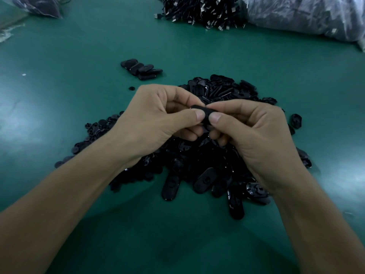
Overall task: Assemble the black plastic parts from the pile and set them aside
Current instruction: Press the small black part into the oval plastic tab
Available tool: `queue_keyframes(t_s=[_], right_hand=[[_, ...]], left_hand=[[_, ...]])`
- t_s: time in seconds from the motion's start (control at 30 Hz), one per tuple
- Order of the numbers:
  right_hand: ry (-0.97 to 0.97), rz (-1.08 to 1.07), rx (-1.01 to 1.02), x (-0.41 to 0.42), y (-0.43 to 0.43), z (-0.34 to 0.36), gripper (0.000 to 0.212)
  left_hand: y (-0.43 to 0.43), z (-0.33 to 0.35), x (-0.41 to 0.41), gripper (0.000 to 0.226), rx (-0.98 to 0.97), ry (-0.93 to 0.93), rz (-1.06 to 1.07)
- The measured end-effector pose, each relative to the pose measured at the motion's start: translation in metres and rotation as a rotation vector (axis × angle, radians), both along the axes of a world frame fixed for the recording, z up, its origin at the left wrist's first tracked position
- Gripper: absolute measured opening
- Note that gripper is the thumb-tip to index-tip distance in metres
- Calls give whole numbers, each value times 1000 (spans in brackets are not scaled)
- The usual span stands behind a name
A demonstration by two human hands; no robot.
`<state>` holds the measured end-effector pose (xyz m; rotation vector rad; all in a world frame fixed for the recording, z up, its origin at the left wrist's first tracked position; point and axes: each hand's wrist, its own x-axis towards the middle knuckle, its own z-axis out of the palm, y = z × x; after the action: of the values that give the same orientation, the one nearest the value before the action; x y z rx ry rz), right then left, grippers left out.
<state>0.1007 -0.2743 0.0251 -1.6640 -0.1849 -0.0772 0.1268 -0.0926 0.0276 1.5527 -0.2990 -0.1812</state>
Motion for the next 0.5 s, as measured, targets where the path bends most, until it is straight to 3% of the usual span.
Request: queue_keyframes(t_s=[0.23,0.5], right_hand=[[-19,6,6,-1,-1,1,14],[-16,19,-46,0,-4,1,15]], left_hand=[[0,0,1,4,-53,31,-25],[0,-3,1,17,-33,29,-39]])
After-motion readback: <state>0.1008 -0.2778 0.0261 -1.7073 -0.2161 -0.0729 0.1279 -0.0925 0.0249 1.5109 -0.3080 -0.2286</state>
